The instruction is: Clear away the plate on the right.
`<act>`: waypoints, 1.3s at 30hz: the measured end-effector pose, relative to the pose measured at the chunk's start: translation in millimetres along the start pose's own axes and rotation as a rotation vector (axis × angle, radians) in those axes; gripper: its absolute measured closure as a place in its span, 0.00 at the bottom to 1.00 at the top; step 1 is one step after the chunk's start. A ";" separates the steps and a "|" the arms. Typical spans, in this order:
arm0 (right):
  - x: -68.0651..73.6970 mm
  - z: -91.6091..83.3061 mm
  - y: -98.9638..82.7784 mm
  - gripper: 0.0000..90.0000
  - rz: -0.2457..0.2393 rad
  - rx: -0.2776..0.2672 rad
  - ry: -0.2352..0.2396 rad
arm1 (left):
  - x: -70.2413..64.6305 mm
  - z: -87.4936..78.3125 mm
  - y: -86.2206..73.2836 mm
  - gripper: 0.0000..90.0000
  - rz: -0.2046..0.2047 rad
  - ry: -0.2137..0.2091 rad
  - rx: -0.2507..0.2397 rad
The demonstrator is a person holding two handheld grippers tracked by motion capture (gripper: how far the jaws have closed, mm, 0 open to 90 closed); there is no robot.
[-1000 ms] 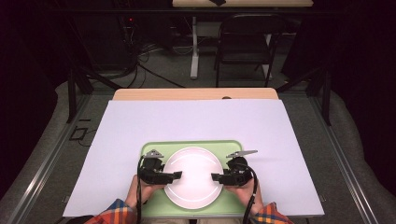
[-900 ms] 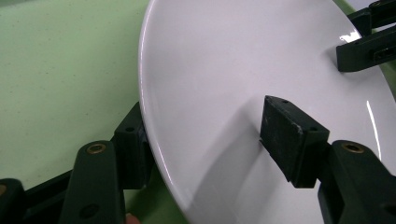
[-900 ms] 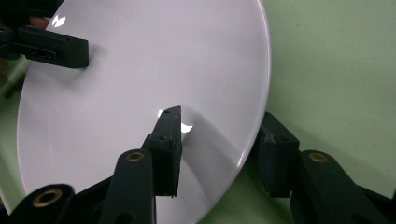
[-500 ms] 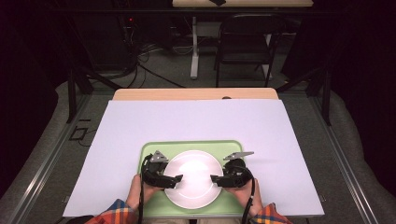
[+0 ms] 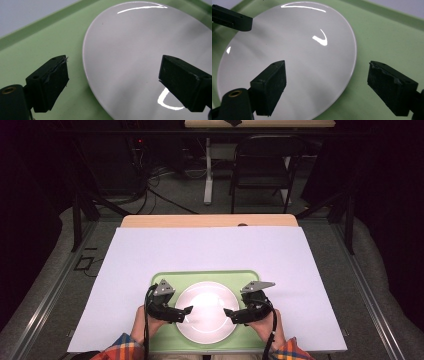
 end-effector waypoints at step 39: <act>-28.5 -100.8 -65.0 0.00 -0.041 -0.219 -0.181 | 37.4 -100.4 -75.2 0.00 -0.121 0.138 -0.193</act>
Point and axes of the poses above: each handheld gripper's, and its own axes: z roughly forward along the jaws, y roughly out of its top, x roughly to its left, the point moved 4 cm from there along z, roughly forward along the jaws, and after that the axes turned 11 degrees about x, right-handed, at the moved point
